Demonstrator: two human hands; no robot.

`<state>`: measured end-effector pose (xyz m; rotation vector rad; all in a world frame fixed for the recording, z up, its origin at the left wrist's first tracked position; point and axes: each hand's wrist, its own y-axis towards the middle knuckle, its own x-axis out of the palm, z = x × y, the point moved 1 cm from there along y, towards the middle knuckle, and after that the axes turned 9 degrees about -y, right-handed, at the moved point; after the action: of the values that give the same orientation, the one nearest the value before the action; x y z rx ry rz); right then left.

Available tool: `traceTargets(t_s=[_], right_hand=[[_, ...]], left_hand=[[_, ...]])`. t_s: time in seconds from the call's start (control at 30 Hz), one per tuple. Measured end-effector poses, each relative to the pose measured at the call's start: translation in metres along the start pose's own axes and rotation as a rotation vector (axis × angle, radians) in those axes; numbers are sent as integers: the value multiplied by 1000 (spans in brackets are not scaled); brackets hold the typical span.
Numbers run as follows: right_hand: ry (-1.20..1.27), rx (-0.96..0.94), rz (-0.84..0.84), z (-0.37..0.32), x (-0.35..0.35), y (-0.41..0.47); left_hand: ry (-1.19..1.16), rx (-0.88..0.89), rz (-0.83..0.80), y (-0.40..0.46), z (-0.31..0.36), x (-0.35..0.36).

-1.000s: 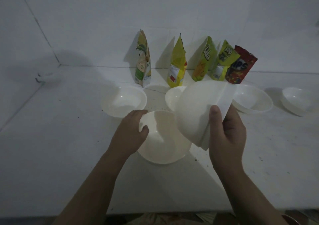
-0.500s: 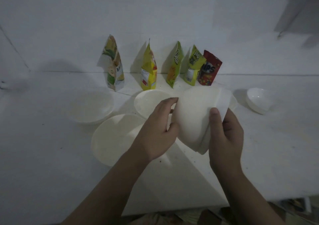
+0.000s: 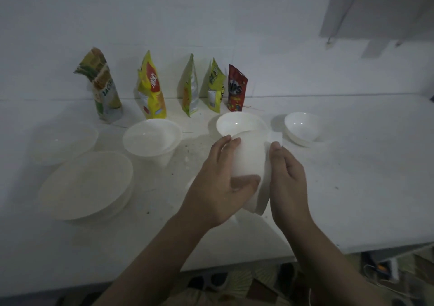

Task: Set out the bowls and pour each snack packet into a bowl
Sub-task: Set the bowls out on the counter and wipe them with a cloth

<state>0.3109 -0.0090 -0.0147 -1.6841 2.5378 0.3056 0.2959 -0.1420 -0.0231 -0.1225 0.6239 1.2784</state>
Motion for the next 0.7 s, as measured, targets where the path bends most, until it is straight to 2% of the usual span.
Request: traceTargets(t_s=[0.23, 0.43, 0.57, 0.7], right_hand=[[-49, -5, -68, 15, -26, 9], [-23, -37, -142, 21, -31, 11], [-24, -72, -162, 21, -31, 15], [-22, -56, -173, 22, -26, 15]], left_hand=[[-11, -7, 80, -3, 12, 35], [116, -10, 153, 1, 25, 46], [106, -104, 180, 7, 30, 47], [102, -91, 230, 10, 26, 45]])
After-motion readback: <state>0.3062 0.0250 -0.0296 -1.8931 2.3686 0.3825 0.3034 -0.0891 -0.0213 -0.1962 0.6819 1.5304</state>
